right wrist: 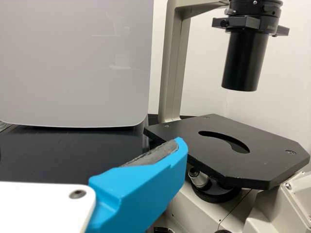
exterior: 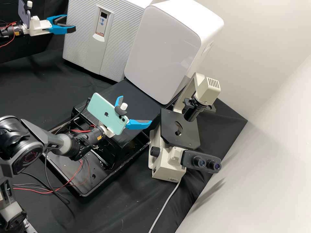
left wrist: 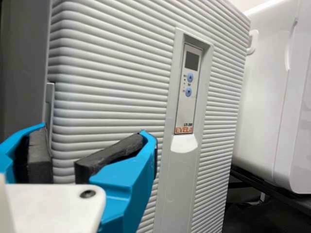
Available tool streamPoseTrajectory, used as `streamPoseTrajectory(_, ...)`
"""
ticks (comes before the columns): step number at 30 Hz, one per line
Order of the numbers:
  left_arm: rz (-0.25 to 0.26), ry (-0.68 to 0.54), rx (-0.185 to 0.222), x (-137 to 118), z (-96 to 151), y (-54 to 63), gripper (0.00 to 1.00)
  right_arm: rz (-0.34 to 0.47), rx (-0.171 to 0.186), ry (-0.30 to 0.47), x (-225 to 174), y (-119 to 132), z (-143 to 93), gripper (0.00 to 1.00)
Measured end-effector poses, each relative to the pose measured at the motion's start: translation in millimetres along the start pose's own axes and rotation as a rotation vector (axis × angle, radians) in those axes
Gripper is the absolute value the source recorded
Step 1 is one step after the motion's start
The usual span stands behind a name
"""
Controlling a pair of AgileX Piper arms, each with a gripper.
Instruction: Open the incubator door
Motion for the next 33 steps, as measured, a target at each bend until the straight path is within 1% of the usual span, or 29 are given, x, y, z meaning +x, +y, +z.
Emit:
streamPoseTrajectory(5,0.005,0.023,-0.021,-5,4,-2.7,0.0,0.0,0.0,0.0,0,0,0,1.0)
streamPoseTrajectory(8,0.001,0.03,-0.01,-10,9,-4.1,0.0,0.0,0.0,0.0,0,0,0,1.0)
streamPoseTrajectory(9,0.003,0.031,-0.004,-11,11,-2.8,0.0,0.0,0.0,0.0,0,0,0,1.0)
streamPoseTrajectory(12,0.002,0.04,-0.01,-15,15,-3.3,0.0,0.0,0.0,0.0,0,0,0,1.0)
streamPoseTrajectory(14,-0.002,0.039,-0.006,-17,18,-3.1,0.0,0.0,0.0,0.0,0,0,0,1.0)
streamPoseTrajectory(21,-0.004,0.046,-0.005,-24,25,1.3,0.0,0.0,0.0,0.0,0,0,0,1.0)
streamPoseTrajectory(25,-0.011,0.051,-0.01,-28,29,1.4,0.0,0.0,0.0,0.0,0,0,0,1.0)
streamPoseTrajectory(29,-0.021,0.053,-0.012,-38,39,4.5,0.0,0.0,0.0,0.0,0,0,0,1.0)
streamPoseTrajectory(31,-0.034,0.05,-0.005,-44,48,7.8,0.0,0.0,0.0,0.0,0,0,0,1.0)
streamPoseTrajectory(33,-0.059,0.032,0.006,-52,57,7.8,0.0,0.0,0.0,0.0,0,0,0,1.0)
